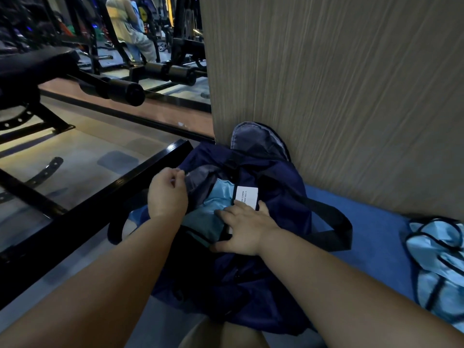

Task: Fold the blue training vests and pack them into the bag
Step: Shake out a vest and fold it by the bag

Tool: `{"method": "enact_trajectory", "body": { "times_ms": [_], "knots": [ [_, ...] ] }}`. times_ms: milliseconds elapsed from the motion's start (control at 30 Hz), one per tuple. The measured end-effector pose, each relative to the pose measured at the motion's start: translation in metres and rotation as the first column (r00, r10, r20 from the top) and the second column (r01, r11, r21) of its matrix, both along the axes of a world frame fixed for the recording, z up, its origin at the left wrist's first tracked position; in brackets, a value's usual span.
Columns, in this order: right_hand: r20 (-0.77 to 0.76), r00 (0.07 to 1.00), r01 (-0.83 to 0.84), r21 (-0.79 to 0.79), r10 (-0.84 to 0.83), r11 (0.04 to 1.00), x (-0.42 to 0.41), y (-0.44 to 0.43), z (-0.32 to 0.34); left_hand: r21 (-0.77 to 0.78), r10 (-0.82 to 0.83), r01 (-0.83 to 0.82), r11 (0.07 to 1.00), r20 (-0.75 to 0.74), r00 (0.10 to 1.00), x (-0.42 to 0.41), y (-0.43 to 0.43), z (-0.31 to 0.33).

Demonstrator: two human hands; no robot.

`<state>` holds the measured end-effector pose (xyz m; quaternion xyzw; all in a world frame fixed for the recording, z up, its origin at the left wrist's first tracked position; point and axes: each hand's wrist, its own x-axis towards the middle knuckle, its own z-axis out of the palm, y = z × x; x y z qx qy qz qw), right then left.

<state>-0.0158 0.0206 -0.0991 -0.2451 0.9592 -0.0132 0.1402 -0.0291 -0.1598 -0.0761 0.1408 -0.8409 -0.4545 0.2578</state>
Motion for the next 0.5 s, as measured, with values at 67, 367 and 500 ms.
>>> {"method": "enact_trajectory", "body": {
  "times_ms": [67, 367, 500],
  "knots": [
    [0.016, 1.0, 0.016, -0.019, -0.016, 1.0, 0.003, 0.002, -0.002, -0.099, -0.127, 0.136, 0.986, 0.088, 0.988, 0.002, 0.003, -0.013],
    [-0.068, 0.963, 0.266, 0.081, -0.26, 0.961, 0.036, 0.042, -0.011, -0.441, -0.204, 0.692, 0.572, 0.74, 0.641, 0.006, 0.026, -0.055],
    [-0.082, 0.968, 0.246, 0.088, -0.239, 0.965, 0.053, 0.063, 0.004, -0.525, -0.077, 0.673, 0.52, 0.756, 0.65, 0.007, 0.045, -0.037]
  ]
}}
